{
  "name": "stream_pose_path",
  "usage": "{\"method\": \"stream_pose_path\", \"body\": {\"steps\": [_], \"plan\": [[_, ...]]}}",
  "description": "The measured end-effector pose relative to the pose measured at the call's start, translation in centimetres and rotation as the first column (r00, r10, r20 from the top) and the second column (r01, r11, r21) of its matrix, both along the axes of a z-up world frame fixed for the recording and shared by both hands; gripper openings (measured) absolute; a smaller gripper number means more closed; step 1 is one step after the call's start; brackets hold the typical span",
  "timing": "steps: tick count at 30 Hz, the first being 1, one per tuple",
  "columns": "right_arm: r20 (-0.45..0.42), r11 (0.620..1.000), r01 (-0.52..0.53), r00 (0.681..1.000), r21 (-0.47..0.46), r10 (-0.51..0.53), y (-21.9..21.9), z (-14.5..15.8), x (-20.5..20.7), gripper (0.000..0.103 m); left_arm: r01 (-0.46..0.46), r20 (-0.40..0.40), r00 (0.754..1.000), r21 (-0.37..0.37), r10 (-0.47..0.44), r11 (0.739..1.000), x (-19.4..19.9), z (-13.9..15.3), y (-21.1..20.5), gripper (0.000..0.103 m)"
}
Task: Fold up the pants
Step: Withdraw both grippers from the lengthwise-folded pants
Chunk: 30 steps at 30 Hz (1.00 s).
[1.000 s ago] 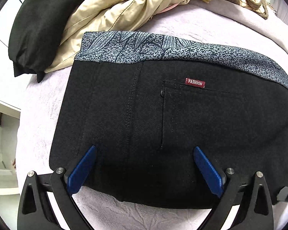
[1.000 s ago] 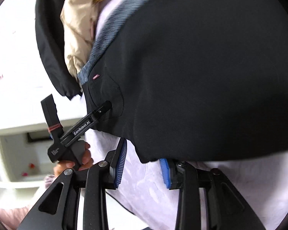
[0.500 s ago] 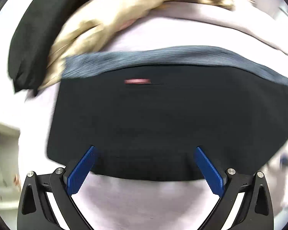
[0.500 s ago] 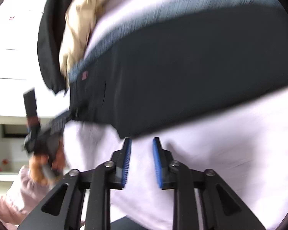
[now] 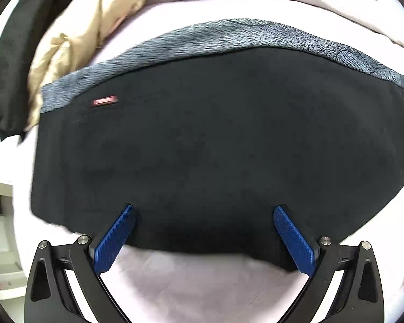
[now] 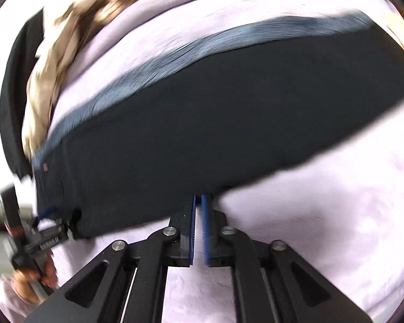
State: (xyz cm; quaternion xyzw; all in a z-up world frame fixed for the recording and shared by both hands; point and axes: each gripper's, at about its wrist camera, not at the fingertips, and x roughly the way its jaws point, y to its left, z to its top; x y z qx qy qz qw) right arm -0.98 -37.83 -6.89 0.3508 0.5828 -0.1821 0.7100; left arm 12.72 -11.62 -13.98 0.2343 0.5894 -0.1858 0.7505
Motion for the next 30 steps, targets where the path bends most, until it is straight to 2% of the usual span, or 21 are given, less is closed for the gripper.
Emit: {"method": "stream_pose_path", "body": {"steps": [3, 5, 13, 16, 22, 25, 30], "plan": [[0.03, 0.997, 0.042, 0.999, 0.059, -0.044, -0.4, 1.3, -1.5, 0.032, 0.01, 0.0, 1.0, 0.014, -0.01, 1.0, -1.2, 1.5, -0.1, 0.103], [0.02, 0.995, 0.052, 0.998, 0.084, -0.053, 0.3, 1.8, -2.2, 0.042, 0.027, -0.016, 1.0, 0.007, -0.027, 1.0, -2.5, 2.6, -0.6, 0.103], [0.015, 0.968, 0.125, 0.991, 0.219, -0.131, 2.4, 3.7, -5.4, 0.043, 0.129, -0.109, 0.984, -0.097, -0.139, 0.987, -8.2, 6.1, -4.5, 0.103], [0.017, 0.965, 0.152, 0.987, 0.213, -0.159, 2.3, 4.7, -6.4, 0.043, 0.188, -0.105, 0.974, -0.121, -0.201, 0.975, -10.3, 6.7, -6.8, 0.103], [0.045, 0.967, 0.21, 0.975, 0.145, -0.218, 0.1, 7.6, -8.8, 0.043, 0.262, -0.077, 0.957, -0.167, -0.278, 0.95, -11.4, 8.3, -9.5, 0.103], [0.06, 0.959, 0.252, 0.963, 0.127, -0.261, -1.0, 8.4, -9.8, 0.044, 0.279, -0.082, 0.952, -0.164, -0.294, 0.946, -9.6, 8.5, -9.5, 0.103], [0.079, 0.956, 0.274, 0.956, 0.1, -0.283, -3.4, 9.5, -11.2, 0.044, 0.294, -0.087, 0.947, -0.139, -0.308, 0.945, -11.0, 8.2, -11.0, 0.103]]}}
